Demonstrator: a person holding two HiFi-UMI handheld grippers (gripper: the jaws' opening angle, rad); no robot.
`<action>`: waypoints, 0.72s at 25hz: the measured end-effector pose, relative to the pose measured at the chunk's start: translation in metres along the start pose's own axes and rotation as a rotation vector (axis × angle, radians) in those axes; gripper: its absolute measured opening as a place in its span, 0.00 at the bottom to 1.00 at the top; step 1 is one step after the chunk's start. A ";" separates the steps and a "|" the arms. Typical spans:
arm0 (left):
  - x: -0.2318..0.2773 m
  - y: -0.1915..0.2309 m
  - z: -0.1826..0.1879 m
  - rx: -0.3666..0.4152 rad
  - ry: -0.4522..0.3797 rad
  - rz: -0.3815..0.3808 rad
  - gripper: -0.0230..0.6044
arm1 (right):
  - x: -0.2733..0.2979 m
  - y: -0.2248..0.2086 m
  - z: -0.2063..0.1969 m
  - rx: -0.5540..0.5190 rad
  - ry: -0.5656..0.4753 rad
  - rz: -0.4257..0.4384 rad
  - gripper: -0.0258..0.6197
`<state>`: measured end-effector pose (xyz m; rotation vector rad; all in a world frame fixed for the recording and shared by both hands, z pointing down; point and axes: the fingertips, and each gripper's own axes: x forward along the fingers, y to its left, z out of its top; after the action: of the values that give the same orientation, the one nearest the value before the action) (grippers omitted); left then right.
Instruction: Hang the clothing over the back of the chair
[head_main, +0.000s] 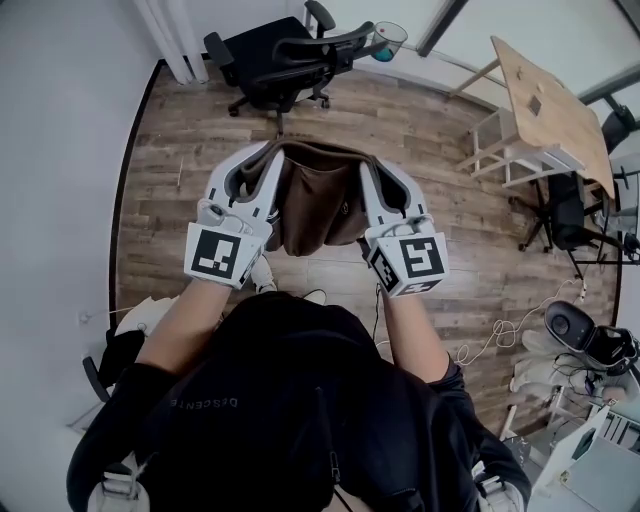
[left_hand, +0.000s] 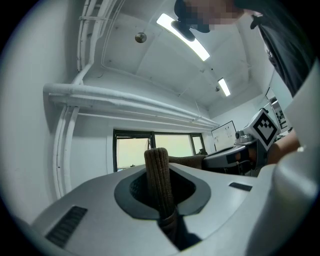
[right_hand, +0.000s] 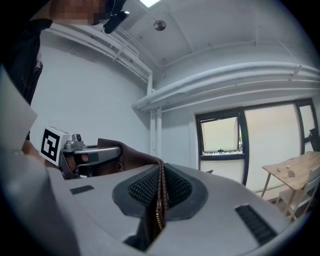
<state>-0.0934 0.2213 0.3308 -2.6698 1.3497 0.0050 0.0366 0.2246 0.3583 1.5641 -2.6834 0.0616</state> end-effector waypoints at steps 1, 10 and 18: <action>0.001 -0.004 0.001 0.007 -0.001 0.000 0.11 | -0.004 -0.002 0.000 0.001 -0.002 0.002 0.10; 0.011 -0.014 0.002 0.031 0.014 0.021 0.11 | -0.009 -0.015 -0.001 0.007 0.014 0.033 0.10; 0.038 0.006 -0.010 0.003 0.008 -0.022 0.11 | 0.019 -0.030 -0.006 0.013 0.025 0.005 0.09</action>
<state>-0.0764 0.1855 0.3376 -2.6850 1.3215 -0.0092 0.0537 0.1937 0.3655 1.5498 -2.6738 0.0985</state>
